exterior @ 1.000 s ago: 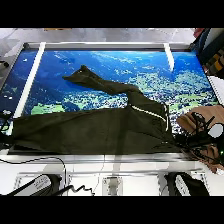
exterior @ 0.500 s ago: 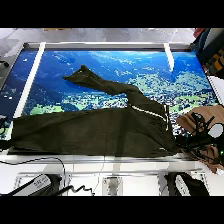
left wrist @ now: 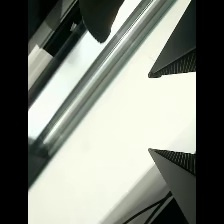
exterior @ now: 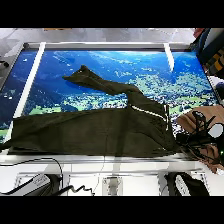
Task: Fold the clothes and pants, and hang the long-sleeved shirts on hangers.
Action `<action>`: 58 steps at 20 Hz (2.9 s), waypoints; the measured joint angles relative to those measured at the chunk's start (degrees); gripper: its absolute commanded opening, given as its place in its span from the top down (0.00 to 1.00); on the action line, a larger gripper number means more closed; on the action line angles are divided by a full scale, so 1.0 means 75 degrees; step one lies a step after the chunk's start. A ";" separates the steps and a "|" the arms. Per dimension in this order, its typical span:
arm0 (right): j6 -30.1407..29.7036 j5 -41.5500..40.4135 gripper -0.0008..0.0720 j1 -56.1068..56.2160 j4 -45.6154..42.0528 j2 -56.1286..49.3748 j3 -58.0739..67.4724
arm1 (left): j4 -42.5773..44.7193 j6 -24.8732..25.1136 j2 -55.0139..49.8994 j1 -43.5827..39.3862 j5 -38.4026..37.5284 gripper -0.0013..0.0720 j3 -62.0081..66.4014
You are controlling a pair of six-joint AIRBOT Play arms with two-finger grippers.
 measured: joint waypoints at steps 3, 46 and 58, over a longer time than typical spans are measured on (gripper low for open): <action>0.0000 -0.0026 0.63 0.0003 0.0003 0.0000 0.0000 | -0.1378 -0.0026 0.0000 0.0551 -0.0321 0.33 0.0629; 0.0009 -0.0178 0.64 0.0003 0.0003 0.0000 0.0000 | -0.3856 0.2215 -0.0673 0.1262 -0.0391 0.28 0.1215; 0.0009 -0.0420 0.64 0.0000 0.0026 0.0000 0.0000 | -0.4162 0.0761 -0.0877 0.0886 0.1224 0.08 0.1341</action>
